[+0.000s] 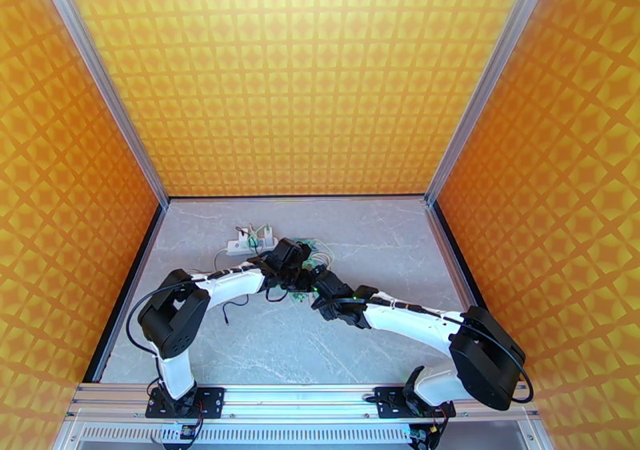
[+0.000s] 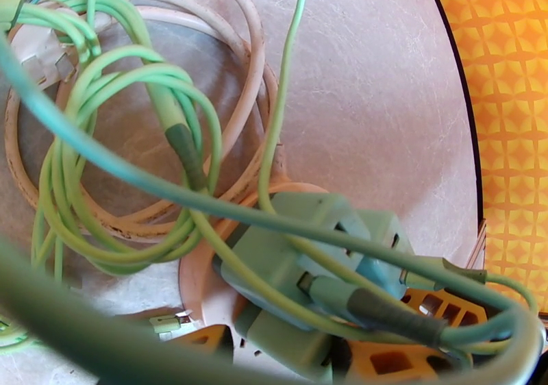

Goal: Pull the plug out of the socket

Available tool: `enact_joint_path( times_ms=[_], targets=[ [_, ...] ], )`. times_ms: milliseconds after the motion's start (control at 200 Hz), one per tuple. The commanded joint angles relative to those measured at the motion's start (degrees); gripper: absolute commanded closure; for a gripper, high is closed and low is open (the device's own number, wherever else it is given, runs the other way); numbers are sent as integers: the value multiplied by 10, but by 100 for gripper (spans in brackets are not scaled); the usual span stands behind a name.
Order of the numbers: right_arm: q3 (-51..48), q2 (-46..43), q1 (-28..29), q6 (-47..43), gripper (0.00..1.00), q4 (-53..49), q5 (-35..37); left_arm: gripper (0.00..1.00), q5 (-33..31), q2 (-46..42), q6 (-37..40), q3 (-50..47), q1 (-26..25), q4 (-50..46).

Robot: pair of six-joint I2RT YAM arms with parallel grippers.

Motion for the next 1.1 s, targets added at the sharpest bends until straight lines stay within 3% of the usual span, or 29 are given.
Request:
enact_joint_path(
  times_ms=[0, 285, 525, 935, 1095],
  targets=[
    [7, -26, -3, 8, 75, 64, -29, 58, -28, 54, 21, -24, -17, -105],
    [-27, -67, -114, 58, 75, 108, -172, 58, -28, 55, 22, -27, -17, -106],
    [-17, -55, -122, 49, 75, 101, -196, 58, -27, 58, 22, -20, -18, -108],
    [45, 8, 9, -2, 75, 35, -40, 58, -27, 63, 26, -8, -20, -116],
    [45, 15, 16, 10, 75, 41, -31, 58, -27, 63, 28, -9, -20, -118]
  ],
)
